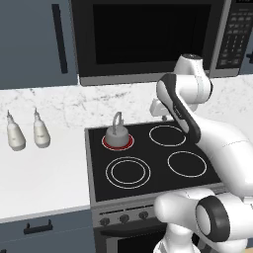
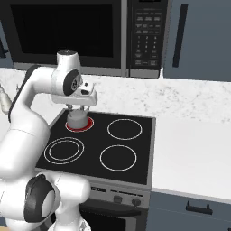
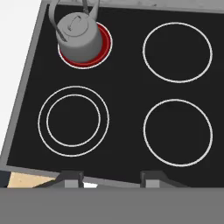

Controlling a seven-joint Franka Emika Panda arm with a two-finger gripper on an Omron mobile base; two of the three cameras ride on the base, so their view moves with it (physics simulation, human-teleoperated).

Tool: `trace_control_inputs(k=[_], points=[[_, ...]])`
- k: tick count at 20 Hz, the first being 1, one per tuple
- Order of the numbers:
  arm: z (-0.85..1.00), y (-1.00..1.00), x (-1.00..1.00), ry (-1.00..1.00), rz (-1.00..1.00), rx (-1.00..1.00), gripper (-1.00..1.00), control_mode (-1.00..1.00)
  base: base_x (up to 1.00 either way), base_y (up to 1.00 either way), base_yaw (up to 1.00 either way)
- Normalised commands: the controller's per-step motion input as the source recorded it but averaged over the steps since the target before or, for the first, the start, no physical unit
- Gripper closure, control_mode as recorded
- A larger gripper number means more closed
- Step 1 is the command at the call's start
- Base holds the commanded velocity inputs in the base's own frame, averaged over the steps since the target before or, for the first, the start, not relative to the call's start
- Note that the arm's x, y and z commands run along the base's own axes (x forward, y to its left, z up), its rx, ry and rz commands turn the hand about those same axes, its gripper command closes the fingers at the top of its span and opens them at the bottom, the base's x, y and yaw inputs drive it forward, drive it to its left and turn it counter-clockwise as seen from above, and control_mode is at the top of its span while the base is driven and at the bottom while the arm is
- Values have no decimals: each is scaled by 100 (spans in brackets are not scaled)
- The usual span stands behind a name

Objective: Turn off the rear left burner of the stove.

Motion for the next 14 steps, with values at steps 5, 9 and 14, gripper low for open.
trace_control_inputs(k=[5, 9, 14], points=[[4, 0, 0, 0, 0, 0, -100, -100, 0, 0, 0], [0, 0, 0, 0, 0, 0, -100, -100, 0, 0, 0], [0, 8, -1, -1, 0, -3, -100, -100, 0, 0, 0]])
